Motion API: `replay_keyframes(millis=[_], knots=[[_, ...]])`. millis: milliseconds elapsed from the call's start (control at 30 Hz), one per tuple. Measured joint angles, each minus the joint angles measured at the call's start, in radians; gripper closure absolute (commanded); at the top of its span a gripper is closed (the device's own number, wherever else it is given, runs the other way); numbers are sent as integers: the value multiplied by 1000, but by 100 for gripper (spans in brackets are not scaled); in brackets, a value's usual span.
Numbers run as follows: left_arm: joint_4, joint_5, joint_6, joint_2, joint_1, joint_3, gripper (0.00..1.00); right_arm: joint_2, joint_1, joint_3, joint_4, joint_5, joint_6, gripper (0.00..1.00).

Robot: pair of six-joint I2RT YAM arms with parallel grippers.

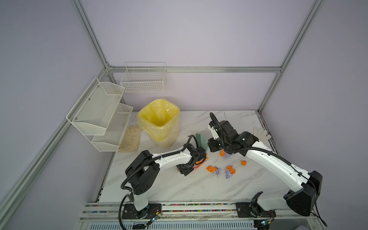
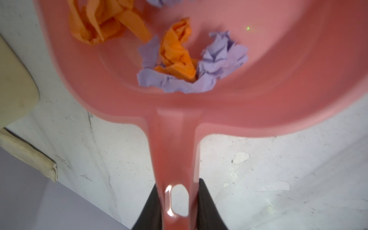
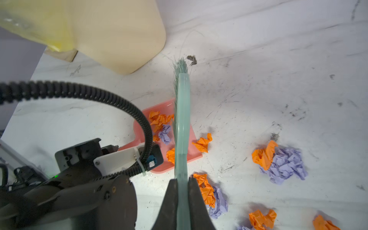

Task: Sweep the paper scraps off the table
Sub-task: 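Sweep scraps into the dustpan with the right-held brush toward the left gripper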

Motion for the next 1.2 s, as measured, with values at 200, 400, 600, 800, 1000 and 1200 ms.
replay_keyframes(millis=[200, 400, 600, 800, 1000, 1200], knots=[[0, 1, 0, 0, 0, 0, 100, 77, -32, -19, -52, 114, 14, 100], [3, 4, 0, 0, 0, 0, 100, 121, -32, -45, -87, 159, 11, 100], [5, 4, 0, 0, 0, 0, 100, 117, -32, -57, -65, 74, -2, 100], [5, 4, 0, 0, 0, 0, 100, 97, -30, -73, -23, -88, -1, 100], [7, 4, -1, 0, 0, 0, 100, 37, -29, -73, 16, -198, 29, 100], [23, 8, -2, 0, 0, 0, 100, 8, -25, -51, 4, -137, 67, 100]])
